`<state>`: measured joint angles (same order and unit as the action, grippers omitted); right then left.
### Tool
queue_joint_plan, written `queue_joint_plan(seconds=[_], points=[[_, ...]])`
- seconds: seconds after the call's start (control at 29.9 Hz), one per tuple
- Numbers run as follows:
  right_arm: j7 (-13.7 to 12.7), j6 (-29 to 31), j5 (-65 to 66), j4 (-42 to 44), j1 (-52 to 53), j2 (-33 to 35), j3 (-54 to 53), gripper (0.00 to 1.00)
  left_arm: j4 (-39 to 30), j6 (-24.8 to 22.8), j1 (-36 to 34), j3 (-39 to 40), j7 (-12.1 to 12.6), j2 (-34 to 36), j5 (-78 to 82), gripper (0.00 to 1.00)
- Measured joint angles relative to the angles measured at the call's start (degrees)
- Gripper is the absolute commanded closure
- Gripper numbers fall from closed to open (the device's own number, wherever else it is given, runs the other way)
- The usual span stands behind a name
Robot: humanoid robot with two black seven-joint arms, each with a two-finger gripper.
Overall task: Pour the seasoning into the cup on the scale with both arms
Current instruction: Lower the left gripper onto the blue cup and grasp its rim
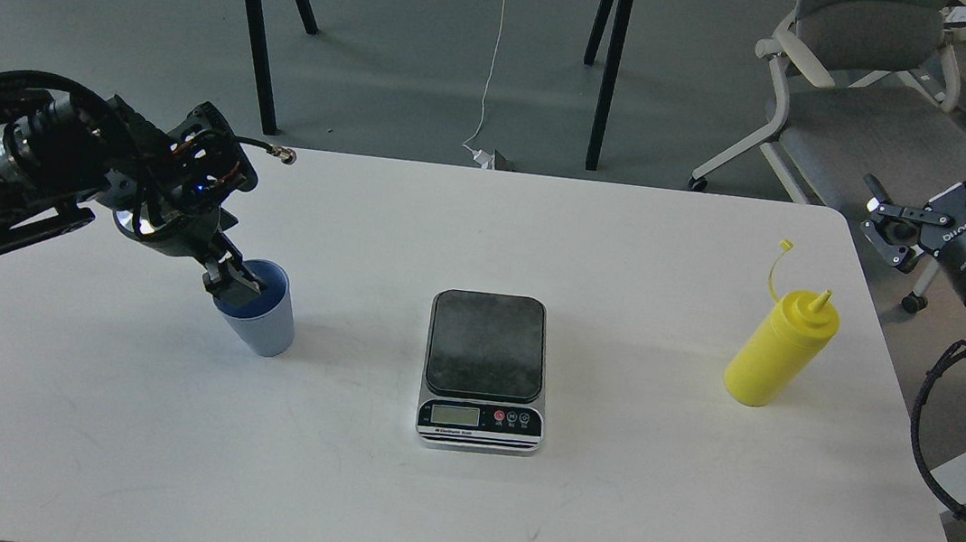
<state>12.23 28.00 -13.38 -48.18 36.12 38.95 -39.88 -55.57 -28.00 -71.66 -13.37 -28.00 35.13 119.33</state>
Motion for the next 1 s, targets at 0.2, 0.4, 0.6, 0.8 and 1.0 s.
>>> queue_joint_plan(seconds=[0.2,0.4,0.6,0.8,1.0], points=[[0.00,0.00,0.00,0.02,-0.07,0.09,-0.05,0.01,1.49,0.00,0.85,0.00,0.00,-1.53,-0.02,0.15],[0.00,0.00,0.00,0.02,-0.25,0.23,-0.18,0.01,3.76,0.00,1.65,-0.04,0.00,-2.81,-0.01,0.18],[0.00,0.00,0.00,0.02,-0.42,0.26,-0.16,0.01,6.51,0.00,2.27,-1.23,0.00,-3.45,0.13,0.28],[-0.01,0.00,0.00,0.02,-0.42,0.21,-0.11,0.01,7.40,0.00,2.30,-3.79,0.00,-3.48,-0.01,0.38],[-0.02,0.00,0.00,0.02,-0.41,0.17,-0.11,0.01,7.50,0.00,2.31,-4.03,0.00,-3.25,-0.24,0.49]])
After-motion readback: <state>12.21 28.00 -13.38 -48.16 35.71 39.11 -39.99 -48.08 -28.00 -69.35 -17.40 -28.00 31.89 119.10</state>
